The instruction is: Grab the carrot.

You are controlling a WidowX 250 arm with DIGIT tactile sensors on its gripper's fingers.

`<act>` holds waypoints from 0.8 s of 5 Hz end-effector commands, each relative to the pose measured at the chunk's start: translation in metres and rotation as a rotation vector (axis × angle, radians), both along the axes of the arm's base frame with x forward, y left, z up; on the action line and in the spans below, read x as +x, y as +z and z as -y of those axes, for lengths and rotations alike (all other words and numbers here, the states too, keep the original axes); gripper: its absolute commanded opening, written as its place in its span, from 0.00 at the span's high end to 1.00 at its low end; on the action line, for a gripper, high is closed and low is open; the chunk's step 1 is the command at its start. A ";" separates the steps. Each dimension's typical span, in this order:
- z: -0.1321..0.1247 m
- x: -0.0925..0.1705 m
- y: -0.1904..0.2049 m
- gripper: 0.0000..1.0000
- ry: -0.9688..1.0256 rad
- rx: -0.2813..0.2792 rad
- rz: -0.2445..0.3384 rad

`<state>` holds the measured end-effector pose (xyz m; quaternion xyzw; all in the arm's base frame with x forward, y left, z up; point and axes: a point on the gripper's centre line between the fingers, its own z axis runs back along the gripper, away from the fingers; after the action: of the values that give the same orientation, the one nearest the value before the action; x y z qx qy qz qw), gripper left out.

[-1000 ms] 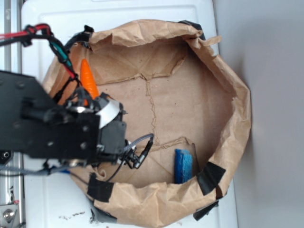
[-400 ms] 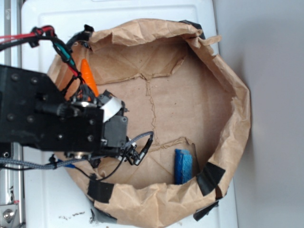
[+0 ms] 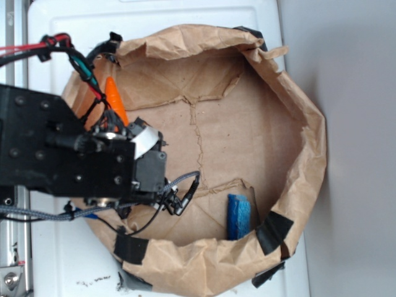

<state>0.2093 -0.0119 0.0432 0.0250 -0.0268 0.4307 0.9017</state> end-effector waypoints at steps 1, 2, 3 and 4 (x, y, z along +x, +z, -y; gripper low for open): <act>-0.021 -0.006 0.015 0.00 0.105 0.032 -0.044; -0.025 -0.005 0.014 0.00 0.125 0.005 -0.013; -0.029 0.001 0.002 0.00 0.118 0.000 0.003; -0.031 0.008 -0.014 0.00 0.120 0.017 0.013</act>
<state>0.2192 0.0080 0.0222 0.0354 -0.0213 0.4740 0.8795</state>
